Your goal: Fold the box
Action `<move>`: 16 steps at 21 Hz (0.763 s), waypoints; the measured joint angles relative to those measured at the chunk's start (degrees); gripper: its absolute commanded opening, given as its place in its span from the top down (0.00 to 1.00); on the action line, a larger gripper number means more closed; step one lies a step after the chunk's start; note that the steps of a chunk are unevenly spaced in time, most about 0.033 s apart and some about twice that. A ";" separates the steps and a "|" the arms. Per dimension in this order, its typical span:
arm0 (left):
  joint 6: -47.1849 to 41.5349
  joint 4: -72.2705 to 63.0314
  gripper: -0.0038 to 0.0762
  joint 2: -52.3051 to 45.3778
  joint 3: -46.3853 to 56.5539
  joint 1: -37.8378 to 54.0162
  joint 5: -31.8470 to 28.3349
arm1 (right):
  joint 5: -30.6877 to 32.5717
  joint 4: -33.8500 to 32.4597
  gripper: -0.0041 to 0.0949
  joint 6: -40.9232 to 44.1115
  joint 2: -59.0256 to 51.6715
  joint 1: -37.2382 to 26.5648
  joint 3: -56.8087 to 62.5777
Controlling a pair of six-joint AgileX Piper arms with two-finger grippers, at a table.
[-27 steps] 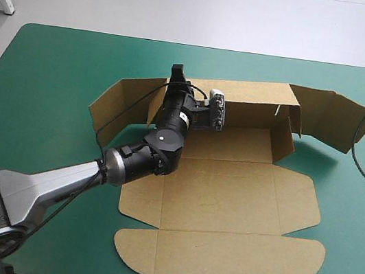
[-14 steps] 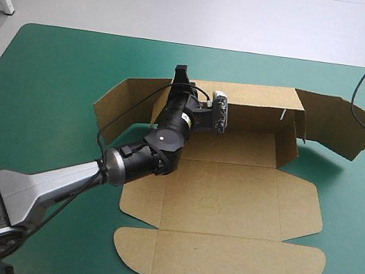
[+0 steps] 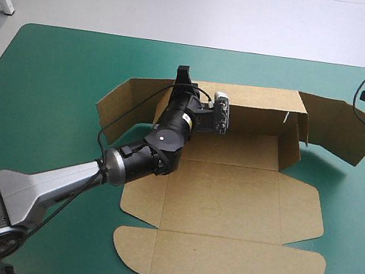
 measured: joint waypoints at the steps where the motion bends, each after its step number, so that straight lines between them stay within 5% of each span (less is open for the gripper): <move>1: 0.00 0.00 0.96 0.00 0.00 0.00 0.00 | 0.18 0.39 0.98 -0.05 0.10 0.00 0.00; 7: 0.00 0.13 0.96 0.00 0.00 0.00 0.00 | 0.43 0.77 0.98 -0.23 0.25 1.31 0.00; 16: 0.00 0.13 0.96 0.00 0.04 0.00 -0.20 | 0.37 -7.02 0.98 0.70 -0.53 7.63 5.88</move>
